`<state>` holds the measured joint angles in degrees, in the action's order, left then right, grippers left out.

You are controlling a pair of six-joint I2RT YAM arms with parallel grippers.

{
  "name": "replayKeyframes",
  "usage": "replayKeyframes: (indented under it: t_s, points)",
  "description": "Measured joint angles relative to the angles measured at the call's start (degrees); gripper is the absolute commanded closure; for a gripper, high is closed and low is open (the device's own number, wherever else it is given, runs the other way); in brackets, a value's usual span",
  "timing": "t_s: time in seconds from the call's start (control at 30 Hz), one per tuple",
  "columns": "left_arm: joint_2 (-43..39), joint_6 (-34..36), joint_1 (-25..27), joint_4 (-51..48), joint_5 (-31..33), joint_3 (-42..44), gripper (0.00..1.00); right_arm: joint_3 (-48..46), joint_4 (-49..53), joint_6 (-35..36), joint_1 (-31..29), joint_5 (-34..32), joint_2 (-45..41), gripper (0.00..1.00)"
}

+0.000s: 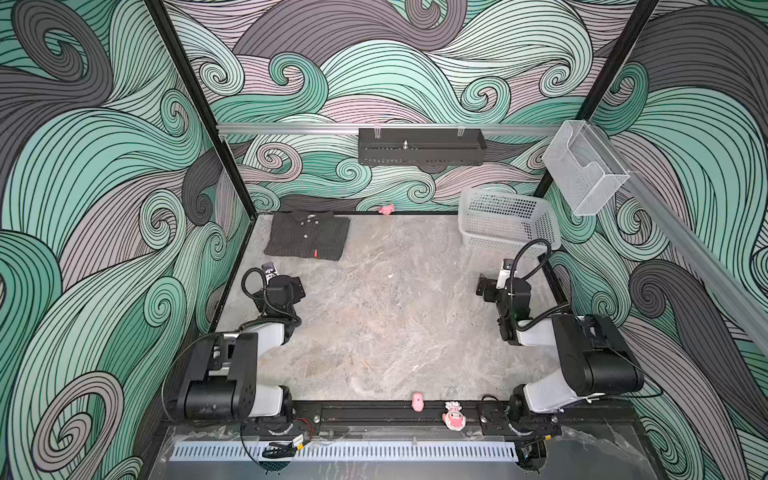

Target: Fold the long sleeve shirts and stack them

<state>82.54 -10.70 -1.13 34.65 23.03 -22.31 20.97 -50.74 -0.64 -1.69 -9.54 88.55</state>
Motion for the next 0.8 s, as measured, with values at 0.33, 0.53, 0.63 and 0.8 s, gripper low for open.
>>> replayKeyframes:
  t_s: [0.33, 0.53, 0.63, 0.8]
  points:
    - [5.0, 3.8, 0.0, 2.7, -5.6, -2.6, 0.02, 0.4, 1.2, 0.7, -1.1, -0.1, 0.0, 0.0]
    - [5.0, 4.1, 0.0, 2.7, -5.8, -2.6, 0.01, 0.5, 1.3, 0.7, -1.1, -0.1, 0.0, 0.0]
    - [5.0, 4.2, 0.0, 2.8, -5.8, -2.6, 0.01, 0.5, 1.3, 0.7, -1.1, -0.1, 0.0, 0.0]
    - [5.0, 4.2, 0.0, 2.8, -5.9, -2.6, 0.01, 0.5, 1.3, 0.7, -1.1, -0.1, 0.0, 0.0]
